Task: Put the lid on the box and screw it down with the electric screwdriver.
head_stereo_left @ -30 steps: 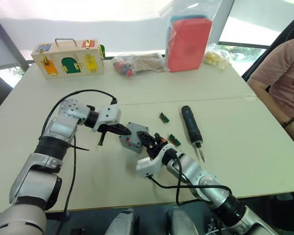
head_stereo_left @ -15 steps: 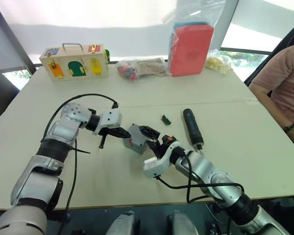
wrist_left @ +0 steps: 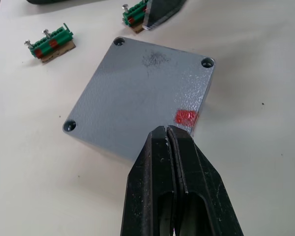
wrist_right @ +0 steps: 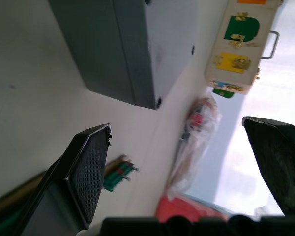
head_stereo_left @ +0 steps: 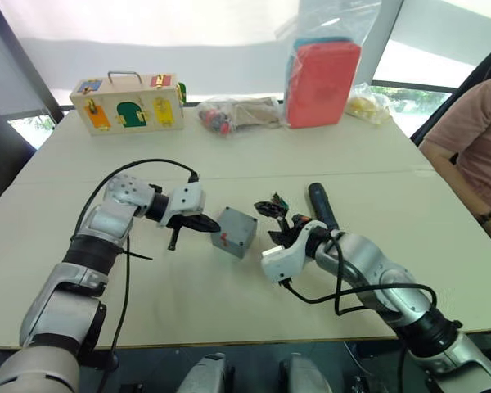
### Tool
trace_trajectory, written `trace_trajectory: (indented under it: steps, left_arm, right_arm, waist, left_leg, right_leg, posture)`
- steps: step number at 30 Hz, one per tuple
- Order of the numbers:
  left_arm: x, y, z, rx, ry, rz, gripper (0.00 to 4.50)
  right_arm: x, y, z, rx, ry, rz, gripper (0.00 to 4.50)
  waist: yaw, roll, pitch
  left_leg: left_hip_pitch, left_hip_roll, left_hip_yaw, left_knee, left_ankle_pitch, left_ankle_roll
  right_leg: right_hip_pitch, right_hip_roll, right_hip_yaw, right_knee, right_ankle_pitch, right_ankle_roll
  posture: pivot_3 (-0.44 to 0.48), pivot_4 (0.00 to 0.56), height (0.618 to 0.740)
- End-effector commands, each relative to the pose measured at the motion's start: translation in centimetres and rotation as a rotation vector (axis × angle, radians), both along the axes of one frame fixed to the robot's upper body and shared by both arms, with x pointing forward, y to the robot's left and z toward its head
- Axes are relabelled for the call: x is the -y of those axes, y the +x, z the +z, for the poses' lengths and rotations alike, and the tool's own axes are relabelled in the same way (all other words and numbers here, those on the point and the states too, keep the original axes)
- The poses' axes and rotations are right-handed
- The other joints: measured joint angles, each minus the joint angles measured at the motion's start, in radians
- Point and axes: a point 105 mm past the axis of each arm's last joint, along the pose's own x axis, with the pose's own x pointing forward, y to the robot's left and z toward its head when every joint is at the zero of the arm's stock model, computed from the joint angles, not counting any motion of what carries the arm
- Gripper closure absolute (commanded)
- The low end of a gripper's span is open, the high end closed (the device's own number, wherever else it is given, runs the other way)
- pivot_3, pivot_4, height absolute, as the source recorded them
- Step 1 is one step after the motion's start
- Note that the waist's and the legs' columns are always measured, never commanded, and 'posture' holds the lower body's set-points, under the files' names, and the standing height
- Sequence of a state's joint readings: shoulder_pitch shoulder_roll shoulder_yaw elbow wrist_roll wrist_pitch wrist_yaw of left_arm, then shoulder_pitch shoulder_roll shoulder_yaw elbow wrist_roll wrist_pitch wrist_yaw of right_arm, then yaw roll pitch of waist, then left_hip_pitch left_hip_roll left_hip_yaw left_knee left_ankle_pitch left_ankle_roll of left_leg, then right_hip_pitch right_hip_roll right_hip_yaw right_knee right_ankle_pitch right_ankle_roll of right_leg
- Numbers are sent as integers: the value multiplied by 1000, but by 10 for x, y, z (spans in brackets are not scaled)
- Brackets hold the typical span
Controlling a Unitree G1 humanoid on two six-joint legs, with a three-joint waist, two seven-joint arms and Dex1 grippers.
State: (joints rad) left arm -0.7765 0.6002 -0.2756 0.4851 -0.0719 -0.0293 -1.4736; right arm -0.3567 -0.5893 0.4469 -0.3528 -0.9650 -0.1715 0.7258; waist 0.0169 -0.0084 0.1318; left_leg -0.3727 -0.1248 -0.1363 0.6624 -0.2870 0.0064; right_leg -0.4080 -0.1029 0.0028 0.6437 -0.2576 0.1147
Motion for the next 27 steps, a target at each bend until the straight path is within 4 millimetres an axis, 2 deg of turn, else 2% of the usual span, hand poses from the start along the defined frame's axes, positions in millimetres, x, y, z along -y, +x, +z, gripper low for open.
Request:
trace_trajectory:
  steps: [1, 4, 5, 9, 14, 15, 16, 18, 19, 20, 21, 25, 26, 27]
  left_arm:
    - [-4, -8, -33, -105, 78, 21, 4500]
    - [0, -7, -25, -108, 33, 29, 4500]
    - [3, -7, -14, -105, -12, 29, 4500]
    - [10, -10, 21, -75, -135, 25, 4500]
    - [2, -11, 49, -28, -212, 108, 4500]
    - [-1, -11, 52, -16, -221, 136, 4500]
    - [-5, -10, 54, -4, -230, 165, 4500]
    - [-13, -9, 54, 7, -237, 222, 4500]
    - [-18, -8, 53, 11, -242, 255, 4500]
    - [-21, -8, 51, 14, -246, 283, 4500]
    - [-25, -8, 48, 16, -243, 306, 4500]
    - [-35, -9, 34, 23, -227, 374, 4500]
    - [-36, -9, 31, 24, -224, 383, 4500]
    - [-37, -9, 27, 22, -223, 395, 4500]
  right_arm:
    - [-4, -4, 13, 30, 36, 31, 7]
    - [-2, 0, 20, 22, 64, 28, 7]
    - [1, 4, 25, -24, 114, 2, 7]
    - [18, 18, 37, -337, 377, -200, 7]
    - [26, 20, 41, -575, 522, -299, 7]
    - [25, 20, 40, -620, 549, -313, 448]
    - [25, 20, 38, -663, 581, -330, 613]
    - [25, 18, 33, -722, 593, -350, 1252]
    - [25, 17, 30, -765, 620, -367, 1704]
    - [24, 16, 26, -799, 632, -380, 1862]
    - [23, 14, 23, -826, 636, -386, 2430]
    - [17, 13, 11, -897, 659, -409, 4214]
    - [16, 13, 8, -906, 661, -414, 4480]
    - [15, 14, 5, -916, 665, -420, 4480]
  waist:
    - [-5, 0, 0]
    - [-4, 0, 0]
    - [-5, 0, 0]
    - [-6, 0, 3]
    - [-8, 1, 6]
    - [-10, 2, 6]
    - [-11, 3, 7]
    - [-13, 4, 8]
    - [-14, 4, 8]
    - [-15, 4, 8]
    - [-15, 4, 8]
    - [-15, 4, 8]
    - [-14, 4, 8]
    - [-12, 4, 8]
  left_leg:
    - [0, 0, 0, 0, 0, 0]
    - [0, 0, 0, 0, 0, 0]
    - [0, 0, 0, 0, 0, 0]
    - [-2, 0, 0, 0, 0, 0]
    - [-5, 0, 0, 0, 0, -2]
    - [-5, 1, 0, 0, 0, -3]
    - [-5, 1, 0, 0, 0, -5]
    - [-5, 1, 0, -1, 1, -6]
    - [-6, 1, 0, -1, 1, -6]
    - [-6, 1, 0, -1, 1, -6]
    - [-7, 1, 0, -1, 1, -6]
    - [-15, 1, 1, 0, 2, -9]
    - [-16, 1, 1, 0, 2, -9]
    - [-16, 1, 1, 0, 2, -9]
  right_leg:
    - [0, 0, 0, 0, 0, 0]
    - [0, 0, 0, 0, 0, 0]
    - [0, 0, 0, 0, 0, 0]
    - [-2, 0, 1, 0, 0, 0]
    - [-5, 0, 1, 0, 0, 0]
    - [-5, 0, 1, 0, 0, 0]
    - [-6, 0, 1, 0, 0, -1]
    - [-7, 0, 1, 0, 0, -1]
    - [-8, 0, 2, 0, -1, -1]
    - [-9, 0, 2, 0, -1, -1]
    - [-10, 0, 4, 1, -1, -1]
    - [-19, 0, 5, 3, 0, -1]
    - [-20, 0, 5, 4, 0, -1]
    - [-20, 0, 5, 4, 0, -1]
  posture:
    - [0, 150, 740]
    - [0, 150, 740]
    - [0, 150, 740]
    - [0, 150, 740]
    - [0, 150, 740]
    - [0, 150, 740]
    - [0, 150, 740]
    - [0, 150, 740]
    - [0, 150, 740]
    - [0, 150, 740]
    - [0, 150, 740]
    - [0, 150, 740]
    - [0, 150, 740]
    - [0, 150, 740]
